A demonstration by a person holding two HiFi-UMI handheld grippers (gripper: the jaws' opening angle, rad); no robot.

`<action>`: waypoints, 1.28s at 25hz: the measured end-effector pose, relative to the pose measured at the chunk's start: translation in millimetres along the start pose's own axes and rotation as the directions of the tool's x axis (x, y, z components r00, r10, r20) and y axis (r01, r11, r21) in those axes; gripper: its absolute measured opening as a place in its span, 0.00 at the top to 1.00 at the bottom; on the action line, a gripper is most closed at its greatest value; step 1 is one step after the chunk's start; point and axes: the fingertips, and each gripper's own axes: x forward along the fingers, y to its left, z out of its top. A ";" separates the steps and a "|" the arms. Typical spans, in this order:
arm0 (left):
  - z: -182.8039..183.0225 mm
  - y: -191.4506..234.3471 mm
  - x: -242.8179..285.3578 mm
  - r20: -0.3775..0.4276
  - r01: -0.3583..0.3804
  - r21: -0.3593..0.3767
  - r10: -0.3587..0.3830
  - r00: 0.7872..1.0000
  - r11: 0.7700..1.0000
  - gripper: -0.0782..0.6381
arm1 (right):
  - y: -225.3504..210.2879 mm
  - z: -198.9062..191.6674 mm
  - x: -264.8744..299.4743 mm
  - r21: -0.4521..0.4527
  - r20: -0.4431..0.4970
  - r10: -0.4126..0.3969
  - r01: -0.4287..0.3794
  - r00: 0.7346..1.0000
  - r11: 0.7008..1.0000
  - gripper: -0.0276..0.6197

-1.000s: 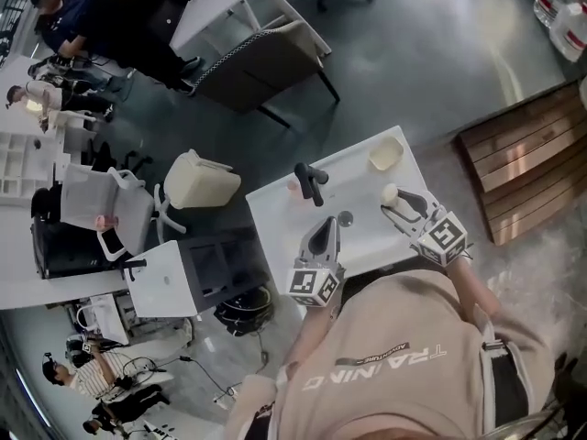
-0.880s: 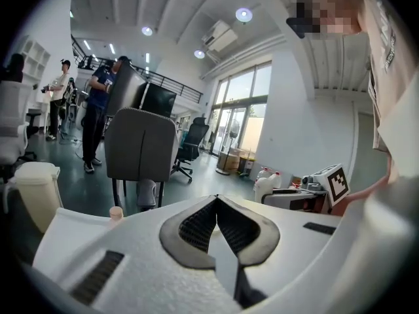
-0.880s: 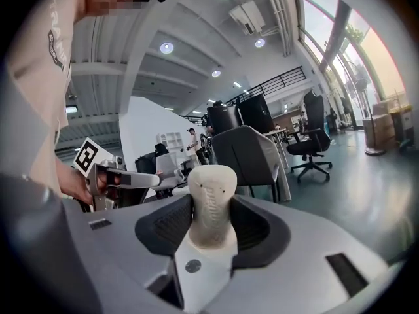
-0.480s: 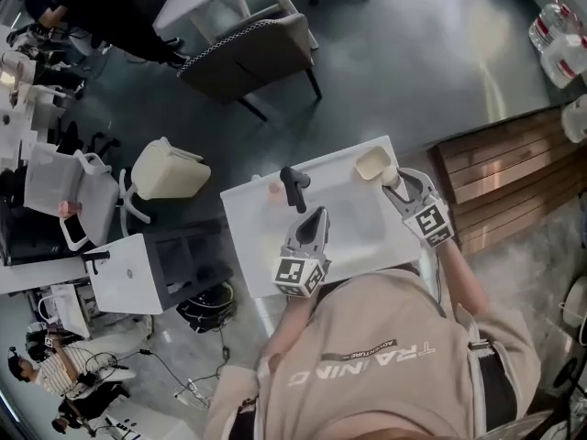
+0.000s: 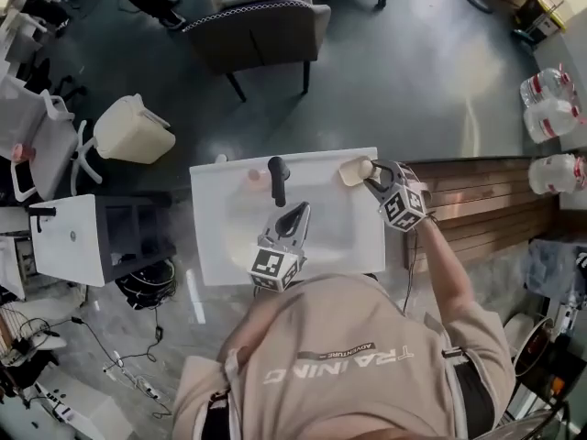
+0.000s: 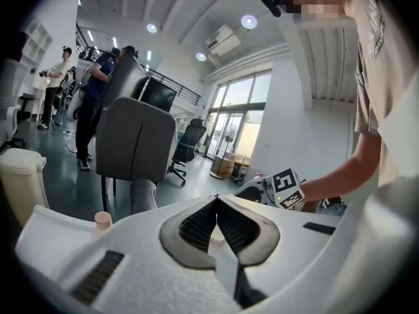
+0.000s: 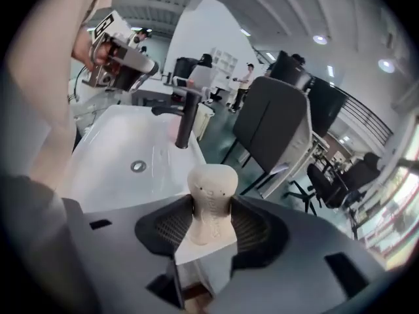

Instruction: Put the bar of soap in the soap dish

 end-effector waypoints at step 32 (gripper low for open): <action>6.1 10.2 -33.9 0.041 -0.027 0.004 0.027 0.999 1.000 0.88 | 34.4 -9.8 59.2 -0.294 -0.349 0.166 -0.276 0.922 0.915 0.71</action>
